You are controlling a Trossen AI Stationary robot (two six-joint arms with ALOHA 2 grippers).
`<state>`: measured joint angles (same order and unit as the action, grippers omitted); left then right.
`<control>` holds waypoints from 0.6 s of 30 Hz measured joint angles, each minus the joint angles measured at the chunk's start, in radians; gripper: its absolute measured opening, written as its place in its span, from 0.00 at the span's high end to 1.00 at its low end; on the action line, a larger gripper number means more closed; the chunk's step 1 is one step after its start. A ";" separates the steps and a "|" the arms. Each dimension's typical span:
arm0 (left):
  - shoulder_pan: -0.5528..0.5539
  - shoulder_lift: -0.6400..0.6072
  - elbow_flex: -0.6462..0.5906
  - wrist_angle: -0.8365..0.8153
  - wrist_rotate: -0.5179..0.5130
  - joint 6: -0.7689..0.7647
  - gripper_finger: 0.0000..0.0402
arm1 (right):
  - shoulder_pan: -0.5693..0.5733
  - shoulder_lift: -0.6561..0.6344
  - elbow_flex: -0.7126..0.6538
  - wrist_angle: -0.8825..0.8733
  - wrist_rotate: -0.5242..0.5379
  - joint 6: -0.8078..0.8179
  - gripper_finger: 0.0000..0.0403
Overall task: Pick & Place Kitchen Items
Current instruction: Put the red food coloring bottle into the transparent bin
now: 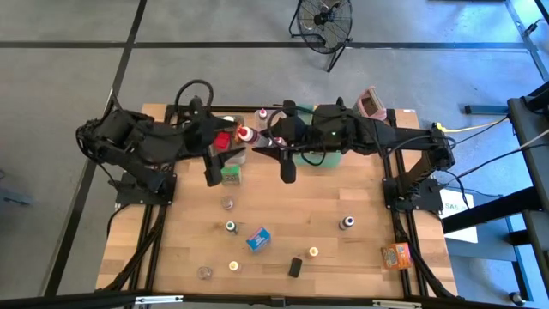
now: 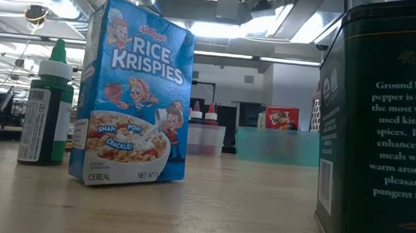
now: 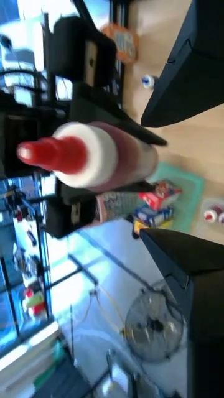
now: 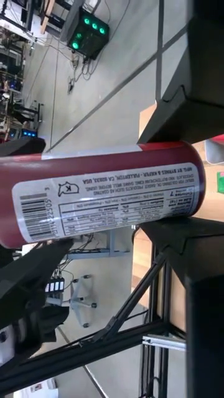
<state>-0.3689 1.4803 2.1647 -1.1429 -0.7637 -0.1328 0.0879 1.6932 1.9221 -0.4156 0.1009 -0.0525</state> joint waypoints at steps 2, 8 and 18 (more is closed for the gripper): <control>0.021 0.000 0.000 0.017 0.055 -0.003 0.32 | 0.001 0.000 0.000 -0.002 0.000 0.000 0.61; 0.063 0.024 0.000 0.026 0.120 -0.009 0.32 | 0.015 0.000 0.000 0.000 0.000 -0.001 0.61; 0.089 0.072 0.000 0.065 0.166 0.045 0.32 | 0.030 0.000 0.000 -0.008 0.001 -0.008 0.61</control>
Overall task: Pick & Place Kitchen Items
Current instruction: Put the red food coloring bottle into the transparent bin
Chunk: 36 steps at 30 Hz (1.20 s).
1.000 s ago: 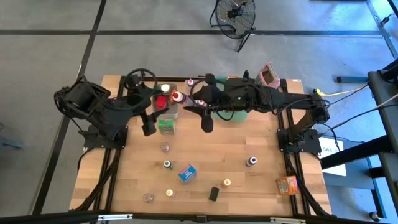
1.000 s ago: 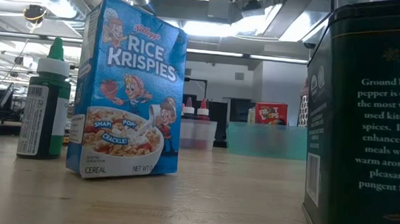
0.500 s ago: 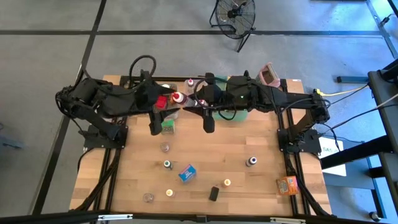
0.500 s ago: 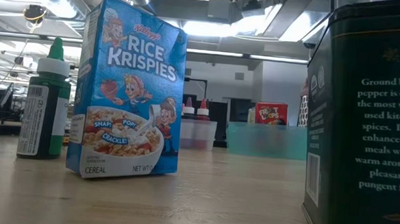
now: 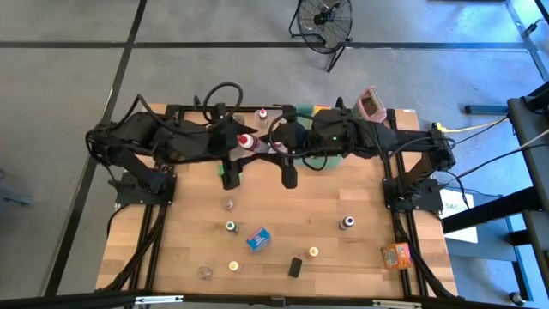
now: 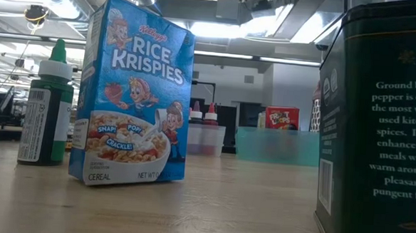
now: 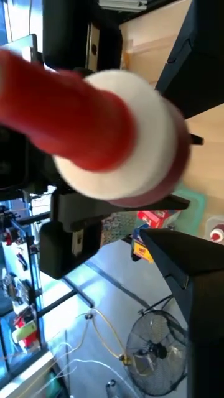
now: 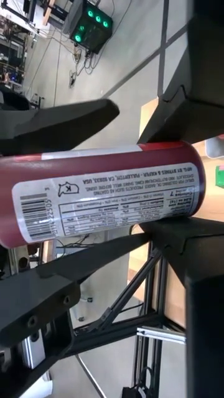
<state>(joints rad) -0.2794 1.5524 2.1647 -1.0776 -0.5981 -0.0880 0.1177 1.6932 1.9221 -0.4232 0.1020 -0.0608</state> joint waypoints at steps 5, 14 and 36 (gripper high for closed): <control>-0.009 0.000 0.000 0.017 0.018 0.020 0.31 | 0.009 0.000 0.000 0.002 -0.001 0.000 0.61; -0.010 0.006 0.000 0.017 -0.007 0.014 0.36 | 0.010 0.000 0.000 -0.009 -0.001 -0.007 0.61; -0.010 0.006 0.000 0.011 0.041 0.043 0.70 | 0.020 0.000 -0.001 -0.060 0.033 0.004 0.48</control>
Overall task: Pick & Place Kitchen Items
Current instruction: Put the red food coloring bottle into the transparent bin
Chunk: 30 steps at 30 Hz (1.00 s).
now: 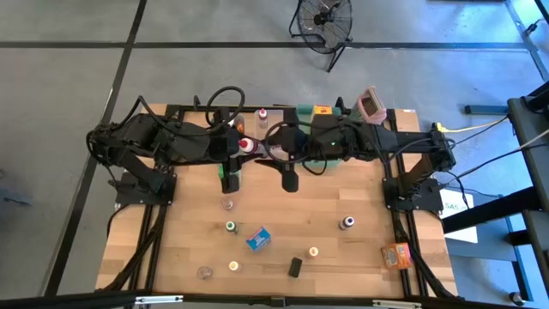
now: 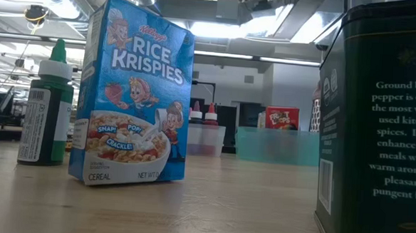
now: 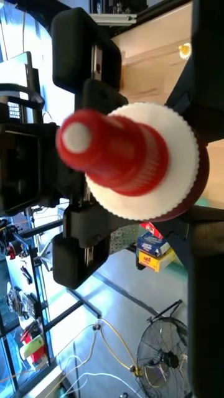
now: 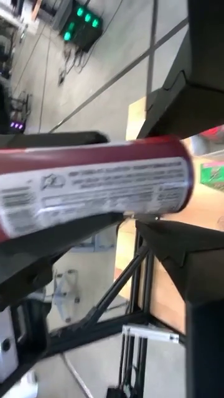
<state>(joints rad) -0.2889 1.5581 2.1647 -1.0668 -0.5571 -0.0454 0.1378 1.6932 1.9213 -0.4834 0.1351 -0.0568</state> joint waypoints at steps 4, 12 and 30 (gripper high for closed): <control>0.001 -0.003 0.000 -0.014 0.011 0.018 0.70 | 0.015 0.000 0.000 -0.036 0.101 0.020 0.42; 0.004 -0.019 0.002 -0.162 0.113 -0.063 0.71 | 0.058 -0.012 -0.003 -0.084 0.168 0.023 0.36; 0.065 0.023 0.000 -0.294 0.295 -0.187 0.71 | 0.080 -0.016 -0.001 0.102 0.114 0.031 0.37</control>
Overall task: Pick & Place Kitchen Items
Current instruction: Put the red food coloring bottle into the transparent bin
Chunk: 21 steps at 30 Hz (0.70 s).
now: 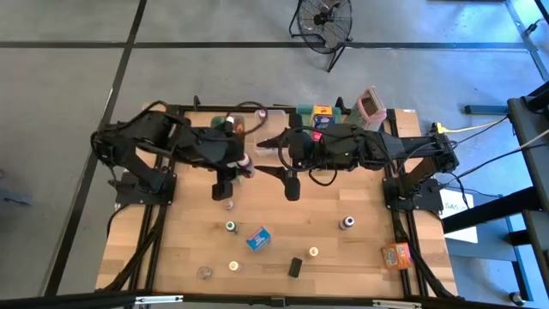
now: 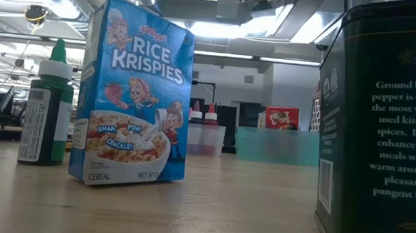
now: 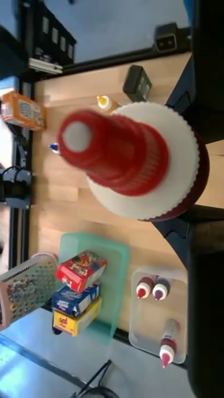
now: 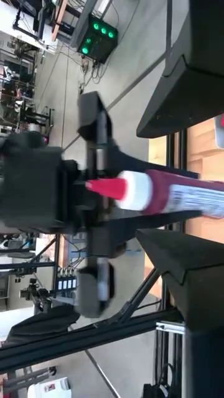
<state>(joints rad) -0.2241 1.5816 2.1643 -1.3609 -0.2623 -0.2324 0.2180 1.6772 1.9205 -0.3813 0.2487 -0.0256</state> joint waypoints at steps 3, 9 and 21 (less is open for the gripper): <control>0.000 0.020 0.000 0.003 0.000 0.028 0.71 | 0.000 0.000 0.000 0.000 0.000 0.015 0.38; 0.012 0.035 0.000 0.003 0.004 0.037 0.70 | -0.004 0.012 0.000 -0.001 -0.023 0.047 0.38; 0.039 0.037 0.000 0.020 0.043 0.063 0.70 | -0.006 0.029 0.001 0.006 -0.036 0.078 0.38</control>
<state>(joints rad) -0.1848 1.6184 2.1643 -1.3409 -0.2192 -0.1693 0.2119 1.7058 1.9217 -0.3756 0.2129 0.0528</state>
